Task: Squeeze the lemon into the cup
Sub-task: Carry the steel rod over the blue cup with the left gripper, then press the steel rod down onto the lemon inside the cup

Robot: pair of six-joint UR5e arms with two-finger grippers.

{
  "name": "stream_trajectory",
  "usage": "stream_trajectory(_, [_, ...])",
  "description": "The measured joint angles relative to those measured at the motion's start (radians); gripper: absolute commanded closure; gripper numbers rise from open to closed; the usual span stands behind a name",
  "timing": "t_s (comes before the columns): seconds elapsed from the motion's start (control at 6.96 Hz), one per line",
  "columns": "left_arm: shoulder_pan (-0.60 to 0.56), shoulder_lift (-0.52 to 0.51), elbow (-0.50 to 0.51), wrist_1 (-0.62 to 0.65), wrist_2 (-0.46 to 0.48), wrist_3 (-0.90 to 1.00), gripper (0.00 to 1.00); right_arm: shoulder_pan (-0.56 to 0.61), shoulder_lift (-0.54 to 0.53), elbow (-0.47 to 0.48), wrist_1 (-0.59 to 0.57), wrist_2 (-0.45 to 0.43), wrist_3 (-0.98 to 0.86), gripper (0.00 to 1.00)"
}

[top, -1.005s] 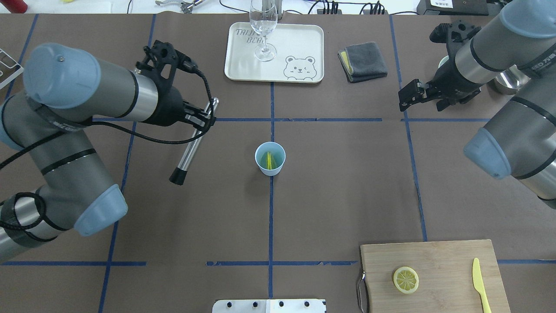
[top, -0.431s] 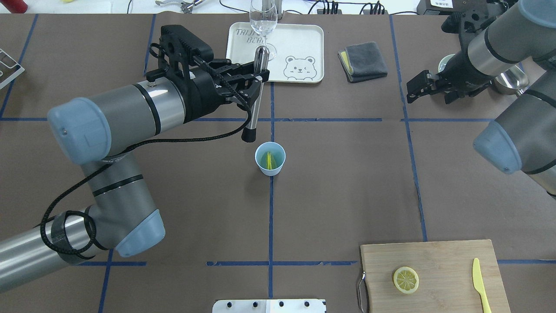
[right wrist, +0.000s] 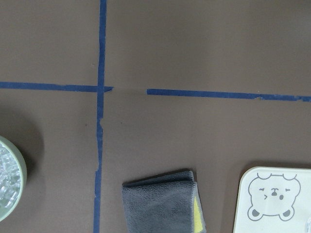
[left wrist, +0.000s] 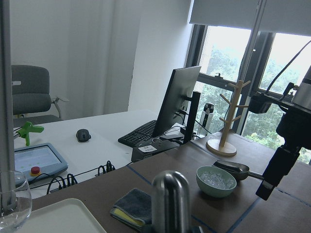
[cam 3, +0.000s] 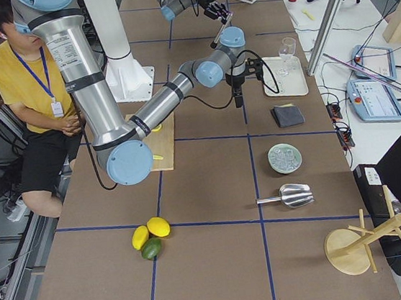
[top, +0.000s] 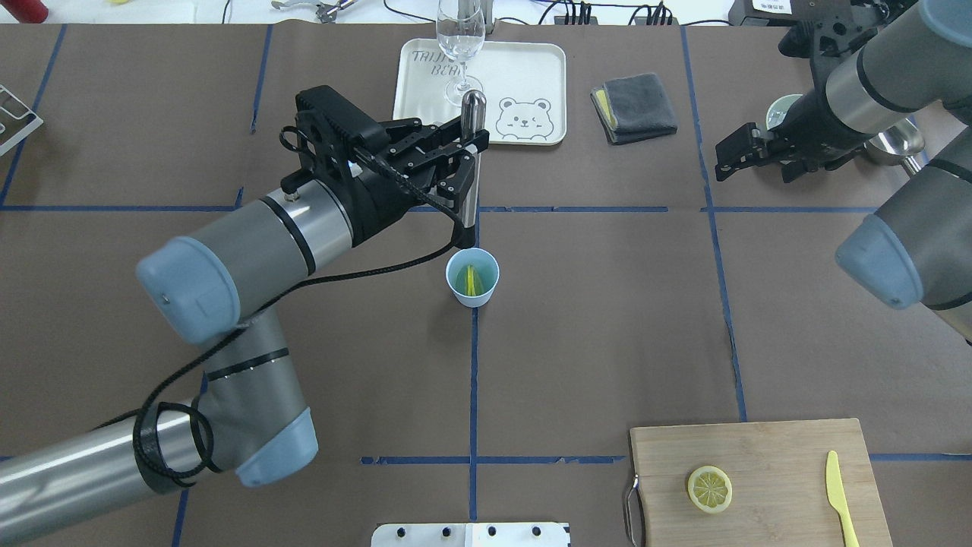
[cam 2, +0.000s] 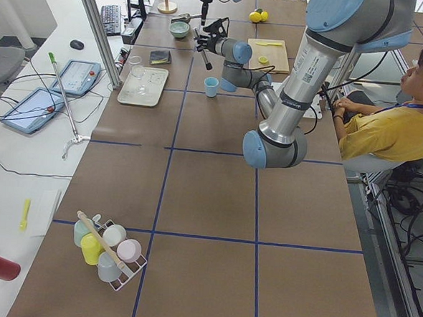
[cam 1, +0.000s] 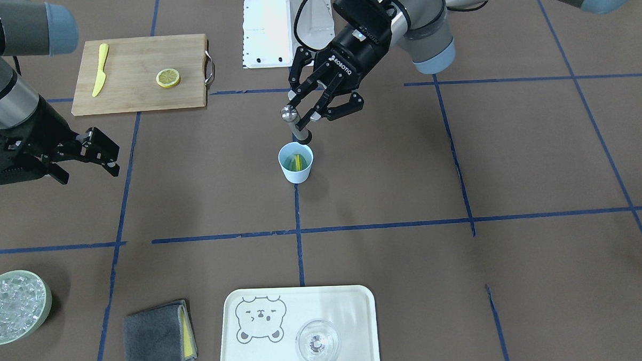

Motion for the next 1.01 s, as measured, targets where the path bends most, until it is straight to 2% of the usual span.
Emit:
stream_trajectory(0.14, [0.051,-0.003,0.03,-0.039,0.101,0.026,1.0,0.0,-0.013,0.015,-0.002,0.0,0.001,0.0])
stream_trajectory(0.29, [0.078,-0.004,0.059,-0.071,0.152,0.043,1.0,-0.001,-0.021,0.02,-0.003,0.001,0.002,0.0])
stream_trajectory(1.01, [0.095,-0.036,0.191,-0.128,0.185,0.058,1.0,-0.001,-0.039,0.022,0.001,0.001,0.001,0.0])
